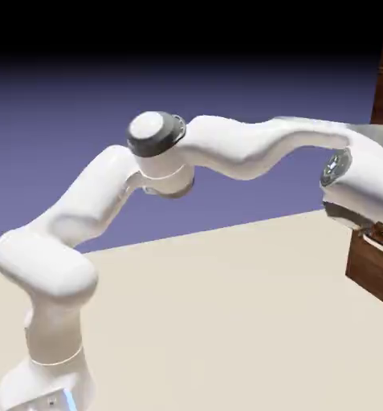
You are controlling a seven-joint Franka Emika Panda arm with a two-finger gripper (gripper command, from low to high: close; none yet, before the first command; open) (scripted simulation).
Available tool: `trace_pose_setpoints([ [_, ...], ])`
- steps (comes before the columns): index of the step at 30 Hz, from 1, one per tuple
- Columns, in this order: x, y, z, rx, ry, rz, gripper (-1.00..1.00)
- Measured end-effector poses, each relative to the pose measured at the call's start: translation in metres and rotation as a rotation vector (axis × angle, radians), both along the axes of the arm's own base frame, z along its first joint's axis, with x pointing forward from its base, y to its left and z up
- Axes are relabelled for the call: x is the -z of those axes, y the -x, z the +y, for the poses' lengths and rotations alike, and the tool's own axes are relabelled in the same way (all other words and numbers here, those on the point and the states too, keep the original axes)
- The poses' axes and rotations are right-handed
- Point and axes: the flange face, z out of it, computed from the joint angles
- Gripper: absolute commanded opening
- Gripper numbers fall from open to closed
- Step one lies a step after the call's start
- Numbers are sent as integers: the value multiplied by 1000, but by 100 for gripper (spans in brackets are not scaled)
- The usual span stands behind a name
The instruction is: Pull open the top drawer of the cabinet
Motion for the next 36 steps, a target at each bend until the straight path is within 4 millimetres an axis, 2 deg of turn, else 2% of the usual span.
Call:
trace_pose_setpoints([
  [3,-32,-34,47,-117,176,-18,0],
  [7,-62,-83,133,-298,416,-36,0],
  [11,-71,-127,244,-508,657,-52,0],
  [14,-59,-154,339,-683,835,-63,0],
  [21,-66,-184,341,-680,837,-69,0],
  [27,-60,-204,340,-683,835,-64,0],
  [28,-59,-204,340,-683,835,-63,-100],
  [30,-59,-204,340,-683,835,-63,-100],
  [36,-60,-187,340,-684,835,-63,-100],
])
